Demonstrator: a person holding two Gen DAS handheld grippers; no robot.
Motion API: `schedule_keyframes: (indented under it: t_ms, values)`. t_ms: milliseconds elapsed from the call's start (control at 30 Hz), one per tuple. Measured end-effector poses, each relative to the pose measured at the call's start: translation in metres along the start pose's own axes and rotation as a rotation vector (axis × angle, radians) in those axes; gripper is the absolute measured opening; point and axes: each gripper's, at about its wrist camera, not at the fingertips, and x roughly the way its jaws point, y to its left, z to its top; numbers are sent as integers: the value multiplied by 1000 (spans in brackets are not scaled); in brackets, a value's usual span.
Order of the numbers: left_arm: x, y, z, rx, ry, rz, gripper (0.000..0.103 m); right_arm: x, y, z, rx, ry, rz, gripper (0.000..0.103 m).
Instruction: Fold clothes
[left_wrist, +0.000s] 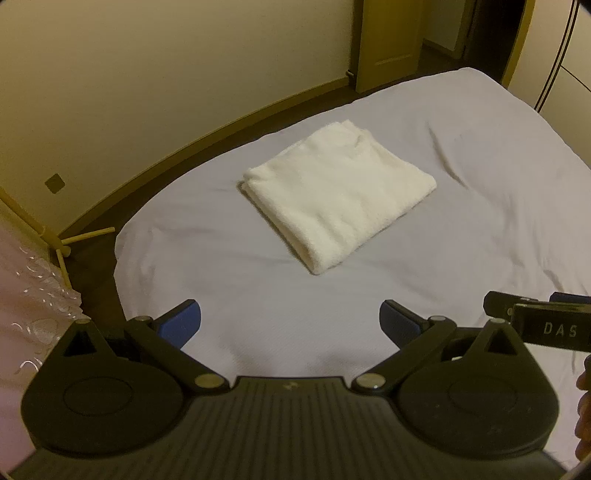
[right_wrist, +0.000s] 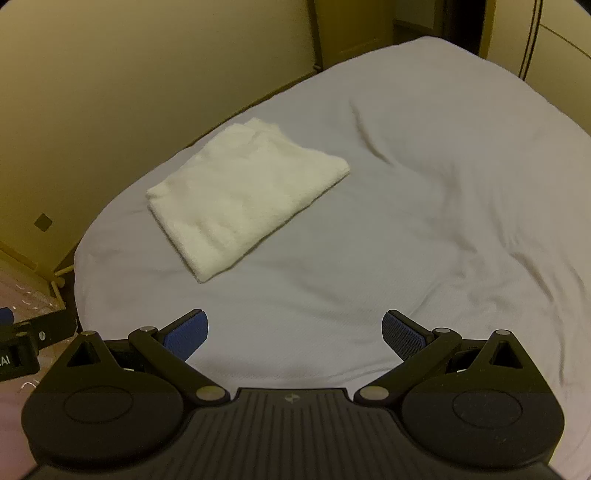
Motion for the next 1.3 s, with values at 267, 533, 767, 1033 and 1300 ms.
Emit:
schedule_keyframes:
  t_ms: [267, 533, 767, 1033, 1300]
  values:
    - [13, 2, 7, -1, 11, 4, 102, 12, 2, 10, 2, 15, -6, 103]
    - [28, 10, 18, -17, 31, 10, 102, 25, 8, 20, -7, 30, -9, 103]
    - [41, 15, 28, -18, 42, 11, 102, 37, 13, 29, -9, 37, -11, 103]
    - [52, 20, 36, -21, 53, -1, 102, 46, 19, 38, -2, 42, -20, 103]
    - [48, 23, 39, 1, 29, -6, 102, 44, 21, 41, 12, 32, -29, 103]
